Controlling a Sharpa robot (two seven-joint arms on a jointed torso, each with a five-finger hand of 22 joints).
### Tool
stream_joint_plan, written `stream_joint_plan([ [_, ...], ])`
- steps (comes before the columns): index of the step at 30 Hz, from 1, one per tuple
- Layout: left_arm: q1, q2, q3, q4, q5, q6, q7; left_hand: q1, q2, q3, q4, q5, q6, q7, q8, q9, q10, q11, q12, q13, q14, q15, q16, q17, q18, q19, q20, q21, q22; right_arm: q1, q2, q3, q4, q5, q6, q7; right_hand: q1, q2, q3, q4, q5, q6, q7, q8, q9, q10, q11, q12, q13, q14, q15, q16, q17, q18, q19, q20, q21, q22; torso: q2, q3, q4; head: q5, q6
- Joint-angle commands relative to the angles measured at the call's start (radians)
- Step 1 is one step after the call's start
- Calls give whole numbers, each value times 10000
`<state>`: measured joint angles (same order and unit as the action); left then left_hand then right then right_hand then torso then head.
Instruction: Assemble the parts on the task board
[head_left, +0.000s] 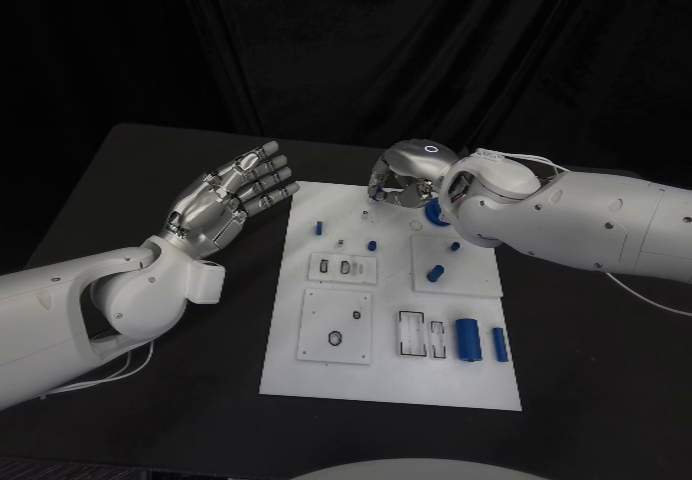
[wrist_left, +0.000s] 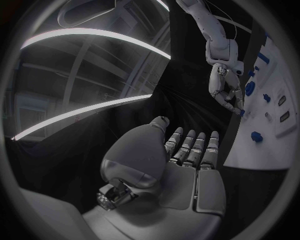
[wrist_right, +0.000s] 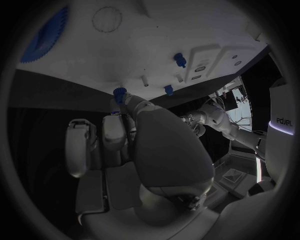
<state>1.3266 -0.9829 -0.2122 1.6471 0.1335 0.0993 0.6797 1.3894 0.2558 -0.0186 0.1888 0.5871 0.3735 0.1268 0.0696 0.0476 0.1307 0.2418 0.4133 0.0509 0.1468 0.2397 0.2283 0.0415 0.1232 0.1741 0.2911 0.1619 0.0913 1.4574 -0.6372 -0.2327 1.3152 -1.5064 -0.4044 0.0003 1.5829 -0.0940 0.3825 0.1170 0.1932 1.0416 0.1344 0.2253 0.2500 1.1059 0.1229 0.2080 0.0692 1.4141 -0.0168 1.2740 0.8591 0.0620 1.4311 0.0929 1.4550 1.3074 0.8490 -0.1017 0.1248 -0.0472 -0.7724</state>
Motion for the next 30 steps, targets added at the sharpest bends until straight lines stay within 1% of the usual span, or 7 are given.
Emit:
stream_joint_plan([
  [1,5,16,7,7,32,159,2224,44,22,57,28,55,60,40,63,14,20,56,67,11,-1,44,54,11,-86,-87,1,2,-5,-47,29,8,-56,-77,94,-164,-58,-88,3,-33,32,-50,-5,-51,12,580,-524,-46,7,16,73,2,-4,-59,0,49,5,445,-2,-4,34,-21,-15],
  [13,5,-23,6,-34,53,180,2173,36,20,88,12,52,71,59,64,16,20,74,66,10,-3,51,65,12,-95,-99,2,-5,-9,-113,100,9,-149,-77,-83,12,-102,-94,7,-20,-29,-107,0,-100,28,560,-510,-115,7,1,90,-9,-3,-58,-9,67,-4,444,-7,-12,32,-31,0],
  [20,5,6,6,-84,62,200,2110,27,6,112,-5,46,67,78,63,15,20,90,68,10,-4,63,77,13,-105,-111,4,-12,-13,-128,124,9,-142,-77,27,6,-159,-97,4,5,-127,-180,-4,-160,44,558,-510,-180,12,-5,94,-19,-6,-58,-9,77,-6,453,-11,-9,26,-39,-22],
  [22,5,16,6,-103,64,207,2096,21,0,124,-13,43,70,87,63,16,19,100,66,10,-5,69,81,13,-110,-119,5,-18,-17,-131,130,9,-145,-77,112,-36,-202,-114,25,29,-186,-362,15,-284,34,438,-477,-320,-7,-50,117,-85,-118,-42,-57,93,-51,392,-7,-2,29,-45,-24],
  [24,5,23,6,-118,67,215,2083,21,0,124,-13,43,70,87,63,16,19,100,66,10,-5,69,81,13,-110,-119,5,-18,-17,-133,136,9,-152,-77,193,-93,-286,-183,80,95,-246,-796,1,-572,-46,66,-347,-600,-40,-123,216,-183,-253,-21,-135,163,-125,297,-11,-4,36,-51,-33],
  [26,5,23,6,-130,72,220,2070,14,-4,140,-21,41,73,99,63,16,21,110,73,10,-4,76,91,14,-116,-120,7,-17,-16,-135,151,9,-171,-77,263,-147,-360,-306,154,162,-293,-1275,-124,-897,-174,-529,-179,-949,-49,-203,339,-265,-373,7,-218,281,-205,198,-10,-9,36,-56,-38],
  [30,4,17,6,-138,78,224,2059,14,-4,140,-21,41,73,99,63,16,21,110,73,10,-4,76,91,14,-116,-120,7,-17,-16,-136,210,9,-257,-77,337,-204,-519,-487,93,255,-493,-1975,-427,-1366,-433,-1367,-79,-1320,-29,-279,202,-355,-475,39,-284,207,-285,129,-12,-15,16,-52,-41],
])
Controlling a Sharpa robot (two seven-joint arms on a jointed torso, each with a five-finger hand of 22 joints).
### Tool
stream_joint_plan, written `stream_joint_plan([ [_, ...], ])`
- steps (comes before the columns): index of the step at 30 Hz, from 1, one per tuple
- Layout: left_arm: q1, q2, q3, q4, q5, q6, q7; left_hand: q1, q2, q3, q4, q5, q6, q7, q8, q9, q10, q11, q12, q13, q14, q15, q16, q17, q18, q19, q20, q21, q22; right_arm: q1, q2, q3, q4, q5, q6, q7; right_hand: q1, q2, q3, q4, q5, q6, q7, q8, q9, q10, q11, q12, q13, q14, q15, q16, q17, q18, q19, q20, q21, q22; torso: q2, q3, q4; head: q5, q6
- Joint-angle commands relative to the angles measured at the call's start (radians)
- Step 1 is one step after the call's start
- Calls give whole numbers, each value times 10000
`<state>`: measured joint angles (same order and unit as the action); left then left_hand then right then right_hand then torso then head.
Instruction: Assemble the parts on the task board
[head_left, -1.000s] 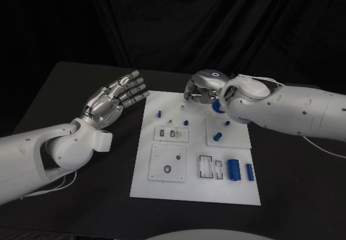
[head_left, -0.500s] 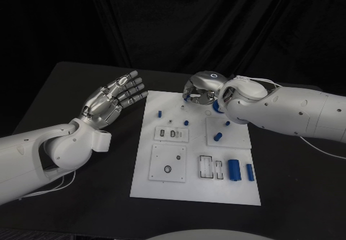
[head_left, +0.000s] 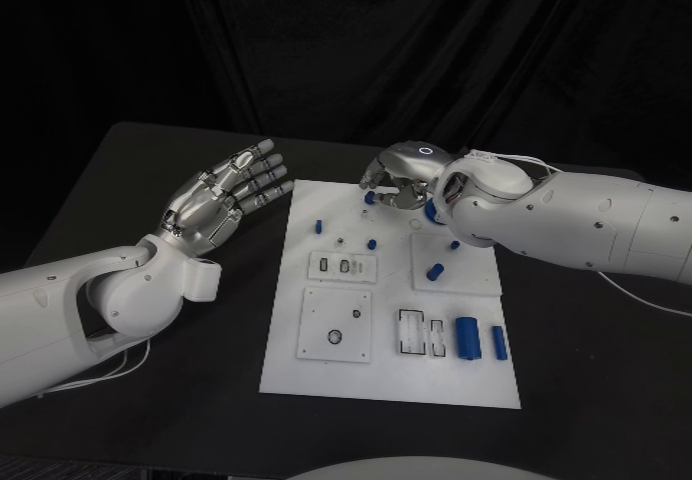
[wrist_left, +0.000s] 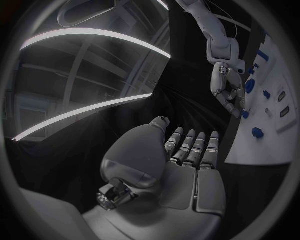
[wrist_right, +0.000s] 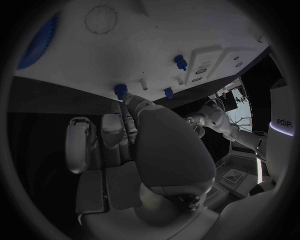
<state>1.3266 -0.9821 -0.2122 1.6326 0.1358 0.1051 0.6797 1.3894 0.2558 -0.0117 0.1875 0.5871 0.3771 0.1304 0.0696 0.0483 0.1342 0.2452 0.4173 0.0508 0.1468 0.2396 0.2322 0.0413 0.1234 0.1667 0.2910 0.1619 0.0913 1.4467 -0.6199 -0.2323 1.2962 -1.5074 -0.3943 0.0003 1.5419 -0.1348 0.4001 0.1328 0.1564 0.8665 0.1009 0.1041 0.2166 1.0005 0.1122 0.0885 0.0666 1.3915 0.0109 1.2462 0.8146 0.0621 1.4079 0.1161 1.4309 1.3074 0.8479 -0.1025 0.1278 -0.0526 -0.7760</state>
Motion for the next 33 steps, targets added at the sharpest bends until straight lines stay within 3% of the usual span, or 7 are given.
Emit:
stream_joint_plan([
  [1,4,10,6,6,55,167,2056,14,-4,71,-7,42,37,63,63,8,-13,77,33,12,-4,77,51,15,-119,-45,8,-17,-16,-29,61,5,-107,-67,244,-212,-130,-81,-120,101,-157,-284,-122,-198,-133,-408,21,-143,5,-58,-95,-87,-34,41,-57,-47,-53,124,-3,-6,-15,2,-6],
  [14,3,-18,6,0,59,202,2029,2,-15,101,-25,39,53,82,66,11,-13,100,36,12,2,93,74,18,-132,-55,11,-22,-20,-24,-44,43,-154,-25,-489,-54,-349,-26,-1002,156,-314,-1143,-493,-362,-585,-1509,4,-73,60,-343,-130,-389,-445,136,-356,-92,-386,-233,1,7,-13,12,-8],
  [20,2,-103,6,50,59,197,2022,-4,-21,118,-35,38,62,91,68,12,-11,108,41,13,7,102,89,20,-139,-53,12,-18,-18,260,-840,105,521,132,-1138,15,27,255,-1001,18,467,-237,21,40,-548,-685,8,825,310,-335,-53,-368,-356,124,-324,-40,-411,-169,-2,0,12,0,-13],
  [22,1,-105,6,45,59,191,2017,-4,-21,118,-35,38,62,91,68,12,-11,108,41,13,7,102,89,20,-139,-53,12,-18,-18,410,-1262,110,857,232,-1130,-50,178,298,-898,-75,656,230,247,225,-493,481,-254,1739,681,-443,-83,-487,-544,161,-421,0,-510,-274,-4,-1,8,-14,-16],
  [28,1,-94,6,18,72,180,2002,-21,-28,155,-52,38,78,105,72,14,0,122,64,16,31,128,134,27,-156,-34,17,3,-7,666,-2521,62,1767,467,-615,-463,165,334,-1007,-140,669,449,238,96,-595,93,-797,4318,2431,-405,-384,-577,-526,154,-415,-340,-581,-240,-6,10,-76,-26,20],
  [31,1,-61,6,-3,81,200,1996,-36,-32,182,-62,37,84,111,73,15,2,131,65,16,52,148,171,33,-169,-27,18,12,-4,705,-3019,-13,2064,514,-184,-721,-195,228,-1214,210,376,744,90,58,-609,-225,-910,9012,6281,-473,-560,-888,-825,210,-518,-486,-833,-410,-23,-2,-61,-88,15],
  [33,1,-42,6,-17,84,218,1993,-36,-32,182,-62,37,84,111,73,15,2,131,65,16,52,148,171,33,-169,-27,18,12,-4,692,-3248,-53,2178,531,58,-884,-723,352,-1460,553,454,872,40,89,-582,3080,-981,12859,11449,667,-577,1114,2905,47,-68,-532,-380,201,-35,-8,-69,-94,4],
])
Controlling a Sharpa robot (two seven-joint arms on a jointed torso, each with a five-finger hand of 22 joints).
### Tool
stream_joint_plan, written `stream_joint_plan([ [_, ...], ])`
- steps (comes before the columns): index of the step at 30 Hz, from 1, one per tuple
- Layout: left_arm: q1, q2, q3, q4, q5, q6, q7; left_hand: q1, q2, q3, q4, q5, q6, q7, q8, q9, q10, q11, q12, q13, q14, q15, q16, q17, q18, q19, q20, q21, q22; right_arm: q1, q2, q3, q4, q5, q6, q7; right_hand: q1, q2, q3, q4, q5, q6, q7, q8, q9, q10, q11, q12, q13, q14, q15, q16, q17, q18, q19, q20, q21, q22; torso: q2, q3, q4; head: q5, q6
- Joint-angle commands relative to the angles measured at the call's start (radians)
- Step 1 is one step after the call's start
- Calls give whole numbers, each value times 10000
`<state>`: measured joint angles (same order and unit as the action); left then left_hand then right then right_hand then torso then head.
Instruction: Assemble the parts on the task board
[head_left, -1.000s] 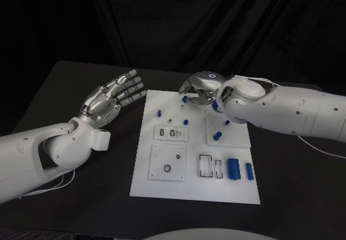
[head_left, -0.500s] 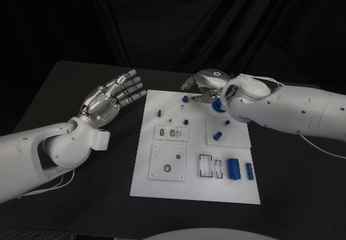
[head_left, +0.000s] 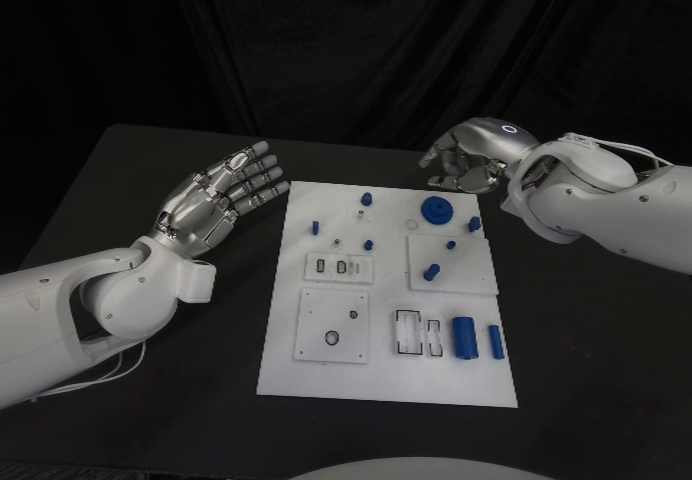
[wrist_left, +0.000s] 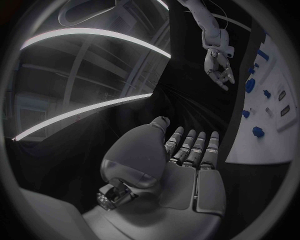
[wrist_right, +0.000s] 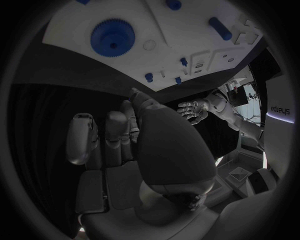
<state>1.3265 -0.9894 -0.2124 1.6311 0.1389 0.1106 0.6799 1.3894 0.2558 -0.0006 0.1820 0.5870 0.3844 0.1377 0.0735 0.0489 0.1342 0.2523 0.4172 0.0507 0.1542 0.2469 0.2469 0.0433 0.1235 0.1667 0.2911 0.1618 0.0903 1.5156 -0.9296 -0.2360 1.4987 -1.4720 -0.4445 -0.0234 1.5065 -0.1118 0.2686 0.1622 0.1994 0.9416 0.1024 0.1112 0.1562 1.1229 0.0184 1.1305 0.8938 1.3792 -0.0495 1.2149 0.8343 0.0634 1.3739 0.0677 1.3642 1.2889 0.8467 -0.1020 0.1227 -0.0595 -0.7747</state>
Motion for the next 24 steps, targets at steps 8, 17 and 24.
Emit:
stream_joint_plan([
  [8,0,122,9,-78,58,249,1968,-59,-29,119,-20,38,-11,49,27,6,-3,67,58,15,-9,106,55,16,-194,-11,21,29,15,-223,-572,-87,199,113,857,-1210,-1875,362,-920,1204,44,231,174,-102,77,4479,187,4403,6770,1916,227,3559,7365,-475,1593,128,1714,2316,-29,-25,-40,-57,-6],
  [17,-4,164,10,-129,59,306,1957,-73,-27,149,-28,38,-13,56,25,5,-7,71,54,14,5,124,84,20,-210,1,21,41,21,-386,-459,-97,64,-206,1084,-1564,-2048,297,-1116,1193,-107,-240,205,-440,-87,4479,146,4403,6770,1916,210,3559,7365,-510,1678,153,1810,2453,-26,-5,-51,-29,-19],
  [24,-9,171,10,-182,59,337,1950,-84,-24,173,-34,37,-24,60,21,3,-13,77,46,12,7,138,94,20,-223,0,22,41,20,-459,-359,-97,-21,-267,1251,-1649,-1952,216,-1138,1103,-129,-324,185,-457,-122,4479,123,4403,6770,1916,192,3559,7365,-509,1676,136,1809,2455,-25,-20,-32,-68,4],
])
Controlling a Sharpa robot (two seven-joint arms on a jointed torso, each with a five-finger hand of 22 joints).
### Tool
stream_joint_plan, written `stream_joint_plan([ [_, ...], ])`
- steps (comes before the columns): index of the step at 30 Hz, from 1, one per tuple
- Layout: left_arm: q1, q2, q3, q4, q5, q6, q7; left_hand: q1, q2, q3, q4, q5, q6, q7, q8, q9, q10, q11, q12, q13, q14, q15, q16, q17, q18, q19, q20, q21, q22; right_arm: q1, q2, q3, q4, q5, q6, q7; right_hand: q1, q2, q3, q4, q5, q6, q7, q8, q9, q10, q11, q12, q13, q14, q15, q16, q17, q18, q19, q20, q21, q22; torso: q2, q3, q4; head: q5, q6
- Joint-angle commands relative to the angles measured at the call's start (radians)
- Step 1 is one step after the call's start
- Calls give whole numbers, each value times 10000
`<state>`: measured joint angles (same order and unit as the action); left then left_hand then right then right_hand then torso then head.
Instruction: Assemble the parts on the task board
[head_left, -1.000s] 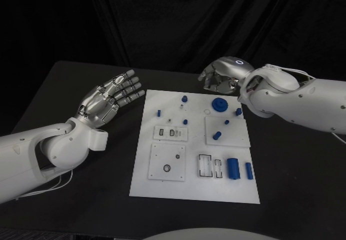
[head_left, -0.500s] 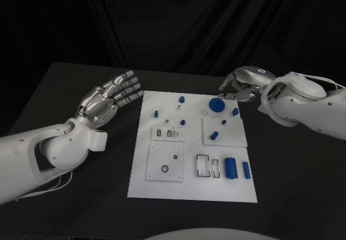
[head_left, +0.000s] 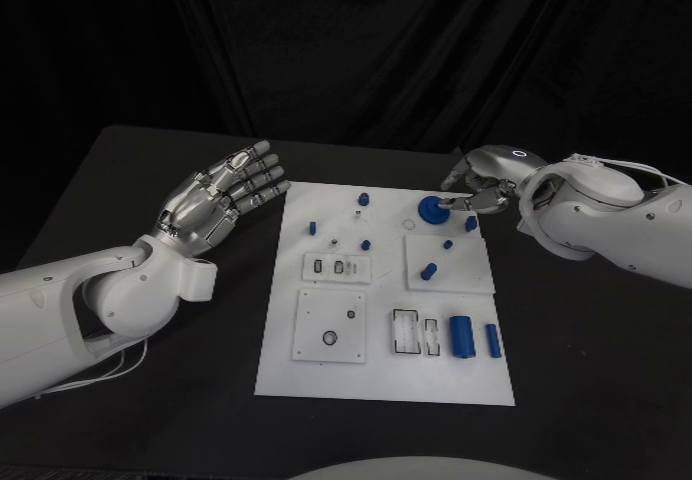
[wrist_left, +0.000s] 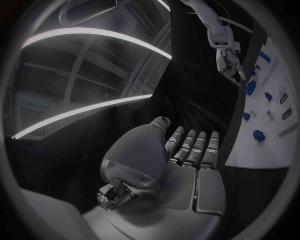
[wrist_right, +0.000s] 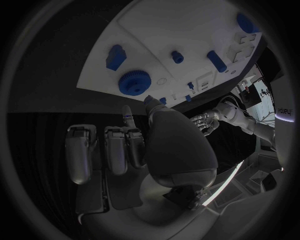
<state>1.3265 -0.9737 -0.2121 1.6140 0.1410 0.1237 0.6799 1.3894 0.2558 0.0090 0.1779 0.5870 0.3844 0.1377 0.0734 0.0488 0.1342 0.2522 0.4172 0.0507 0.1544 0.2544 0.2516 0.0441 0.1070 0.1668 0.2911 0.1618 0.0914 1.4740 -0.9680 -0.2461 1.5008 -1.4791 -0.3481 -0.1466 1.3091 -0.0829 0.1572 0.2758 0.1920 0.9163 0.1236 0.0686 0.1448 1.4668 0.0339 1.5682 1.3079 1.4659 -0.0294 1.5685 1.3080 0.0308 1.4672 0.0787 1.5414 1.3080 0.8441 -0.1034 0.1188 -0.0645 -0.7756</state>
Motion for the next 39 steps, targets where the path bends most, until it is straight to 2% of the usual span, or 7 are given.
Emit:
stream_joint_plan([
  [1,-9,12,7,-15,38,206,1949,-84,-24,77,8,37,-23,60,21,4,-13,78,47,12,5,64,46,12,-58,0,21,41,8,-47,32,4,-51,-198,300,-422,32,-77,-25,-39,-54,-73,-29,-30,-10,1040,-34,26,2629,1049,-11,23,2628,-183,741,25,35,2262,1,-7,7,-18,14],
  [10,-12,25,7,-55,38,223,1933,-84,-24,77,8,37,-23,60,21,4,-13,78,47,12,5,64,46,12,-58,0,21,41,8,-101,172,4,-172,-209,538,-514,341,-154,-6,-257,-32,-502,-46,-52,-132,1040,-60,26,2629,1049,-38,23,2628,-144,642,-4,-51,2154,-5,-21,1,-35,19],
  [18,-13,37,7,-71,38,246,1911,-97,-24,104,1,33,-22,66,20,4,-15,84,50,12,7,75,60,13,-73,4,21,46,10,-202,330,6,-289,-210,603,-473,453,-166,0,-342,-13,-393,-48,48,-101,1040,-64,26,2629,1049,-46,23,2628,-141,634,-13,-60,2149,-10,-19,-33,5,9],
  [22,-14,25,7,-82,38,243,1894,-97,-24,104,1,33,-22,66,20,4,-15,84,50,12,7,75,60,13,-73,4,21,46,10,-264,368,7,-333,-210,548,-387,374,-218,-82,-281,-219,-242,-63,136,-22,1040,-76,26,2629,1049,-56,23,2628,-146,646,-23,-52,2167,-8,-16,-32,29,-10],
  [27,-15,30,7,-101,38,246,1872,-104,-19,123,-2,32,-29,72,17,3,-15,89,55,13,6,81,65,13,-82,1,22,43,8,-312,378,7,-352,-210,477,-307,317,-312,-155,-187,-483,-352,-94,89,3,1040,-100,26,2629,1049,-76,23,2628,-146,649,-37,-53,2172,-7,-8,-26,24,-21],
  [30,-16,39,7,-109,38,255,1864,-120,-7,160,-4,32,-27,82,17,4,-17,98,54,13,6,94,78,13,-98,0,20,44,8,-323,392,7,-357,-210,475,-288,319,-322,-159,-181,-503,-359,-98,87,6,1040,-103,26,2629,1049,-78,23,2628,-148,653,-39,-50,2177,-3,-2,-3,-13,-21],
  [39,-18,52,7,-129,38,282,1830,-129,-3,180,-6,32,-24,89,17,4,-15,107,66,14,7,100,90,14,-106,-3,19,43,6,-342,525,8,-432,-210,571,-299,408,-388,-161,-181,-595,-275,-124,149,74,1040,-126,26,2629,1049,-98,23,2628,-144,643,-56,-60,2167,-1,-9,-22,-20,-8],
])
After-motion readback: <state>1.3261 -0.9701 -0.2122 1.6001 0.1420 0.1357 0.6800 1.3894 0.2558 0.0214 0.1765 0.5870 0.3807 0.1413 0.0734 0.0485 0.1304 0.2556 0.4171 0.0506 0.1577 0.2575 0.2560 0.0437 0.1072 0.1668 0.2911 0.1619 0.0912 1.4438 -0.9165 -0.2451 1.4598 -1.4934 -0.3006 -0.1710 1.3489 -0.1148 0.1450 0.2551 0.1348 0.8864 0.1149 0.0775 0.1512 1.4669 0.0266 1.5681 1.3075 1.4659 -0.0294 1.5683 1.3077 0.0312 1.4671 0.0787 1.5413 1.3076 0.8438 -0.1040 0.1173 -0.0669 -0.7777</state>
